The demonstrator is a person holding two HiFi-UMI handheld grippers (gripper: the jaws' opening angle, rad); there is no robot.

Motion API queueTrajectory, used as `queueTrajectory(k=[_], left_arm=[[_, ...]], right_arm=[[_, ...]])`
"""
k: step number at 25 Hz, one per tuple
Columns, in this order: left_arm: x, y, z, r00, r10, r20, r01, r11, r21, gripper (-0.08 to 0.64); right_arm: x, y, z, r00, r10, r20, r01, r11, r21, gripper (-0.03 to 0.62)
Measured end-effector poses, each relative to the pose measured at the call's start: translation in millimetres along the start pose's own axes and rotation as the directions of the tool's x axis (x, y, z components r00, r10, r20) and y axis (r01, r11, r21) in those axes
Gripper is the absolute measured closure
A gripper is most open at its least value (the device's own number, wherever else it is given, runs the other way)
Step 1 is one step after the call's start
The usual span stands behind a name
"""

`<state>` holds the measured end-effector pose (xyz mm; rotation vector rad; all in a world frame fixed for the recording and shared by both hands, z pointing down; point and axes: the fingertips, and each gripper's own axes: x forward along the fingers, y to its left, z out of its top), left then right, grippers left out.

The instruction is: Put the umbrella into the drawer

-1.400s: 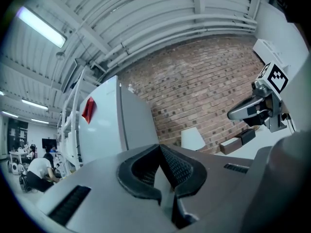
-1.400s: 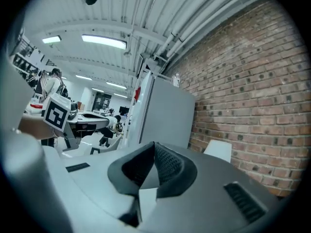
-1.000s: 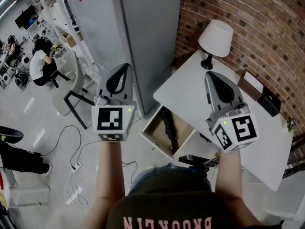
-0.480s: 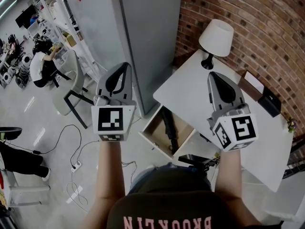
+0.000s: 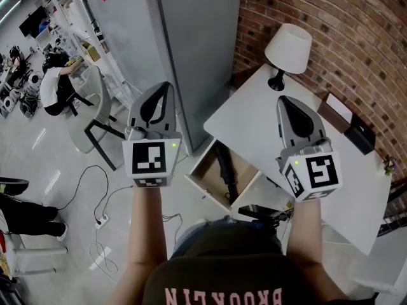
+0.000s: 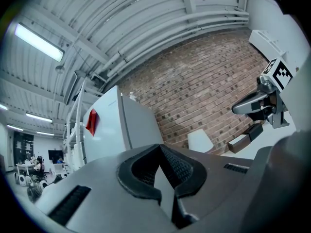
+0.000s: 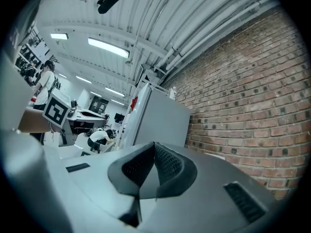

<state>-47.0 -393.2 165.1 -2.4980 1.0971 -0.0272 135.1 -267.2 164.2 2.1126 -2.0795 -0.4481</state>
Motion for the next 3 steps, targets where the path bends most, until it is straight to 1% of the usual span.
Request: queueTrajectory(k=[3], left_arm=[[0.6, -1.3, -3.9, 1.0, -0.003, -0.003, 0.003, 1.0, -0.002, 0.561]], right_arm=[[-0.5, 0.6, -4.2, 1.0, -0.003, -0.007, 0.003, 1.0, -0.008, 0.592]])
